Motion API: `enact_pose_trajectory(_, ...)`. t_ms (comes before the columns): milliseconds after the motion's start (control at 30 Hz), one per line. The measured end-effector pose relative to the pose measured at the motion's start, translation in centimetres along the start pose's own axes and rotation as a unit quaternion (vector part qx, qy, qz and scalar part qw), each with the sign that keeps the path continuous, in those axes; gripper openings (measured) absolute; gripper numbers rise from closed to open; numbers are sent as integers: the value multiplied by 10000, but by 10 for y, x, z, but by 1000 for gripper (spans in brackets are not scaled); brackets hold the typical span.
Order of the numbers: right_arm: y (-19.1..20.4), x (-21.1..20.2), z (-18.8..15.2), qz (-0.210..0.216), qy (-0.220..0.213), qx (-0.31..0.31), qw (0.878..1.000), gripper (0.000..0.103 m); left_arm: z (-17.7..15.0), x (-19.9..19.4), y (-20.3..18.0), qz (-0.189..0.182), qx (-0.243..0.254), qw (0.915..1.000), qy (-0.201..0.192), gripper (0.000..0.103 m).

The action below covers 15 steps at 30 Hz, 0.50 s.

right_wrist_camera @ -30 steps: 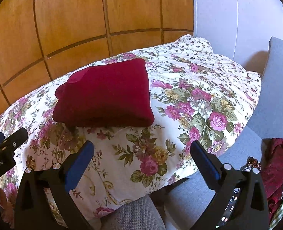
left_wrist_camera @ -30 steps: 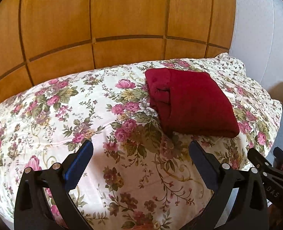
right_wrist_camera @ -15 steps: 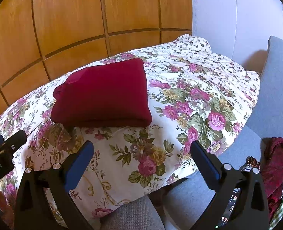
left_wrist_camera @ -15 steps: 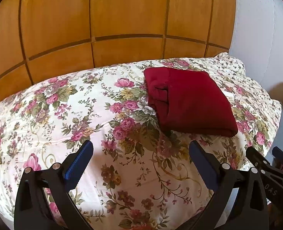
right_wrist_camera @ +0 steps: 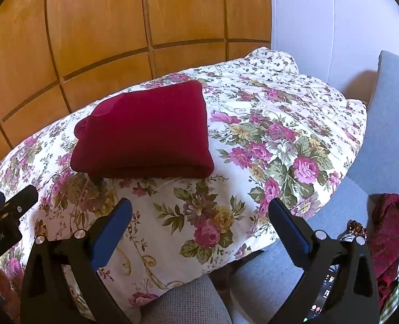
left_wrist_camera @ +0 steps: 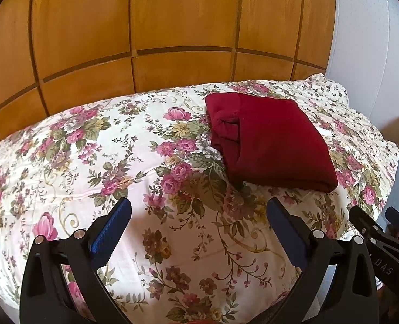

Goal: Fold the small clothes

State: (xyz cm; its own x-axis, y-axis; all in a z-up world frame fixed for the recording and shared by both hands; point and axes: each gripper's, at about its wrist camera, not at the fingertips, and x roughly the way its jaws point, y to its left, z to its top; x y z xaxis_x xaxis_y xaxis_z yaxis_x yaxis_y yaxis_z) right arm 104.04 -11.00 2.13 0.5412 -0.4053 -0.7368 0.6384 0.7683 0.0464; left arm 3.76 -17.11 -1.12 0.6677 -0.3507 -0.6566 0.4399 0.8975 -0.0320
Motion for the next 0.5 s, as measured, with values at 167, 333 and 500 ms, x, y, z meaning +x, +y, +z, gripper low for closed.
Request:
enact_pose_trajectory(167,-1,0,0,-8,-2,7,10000,101,-1,0,-3,12,32,10000,-12,99)
enact_pose_trajectory(333,-1,0,-1,1,22,8,10000,101,-1,-1,-7,-42,156,9999,24,99)
enact_pose_trajectory(500,-1,1,0,15,21,-28,10000,101,-2,-1,-4,-38,92,9999,19,99)
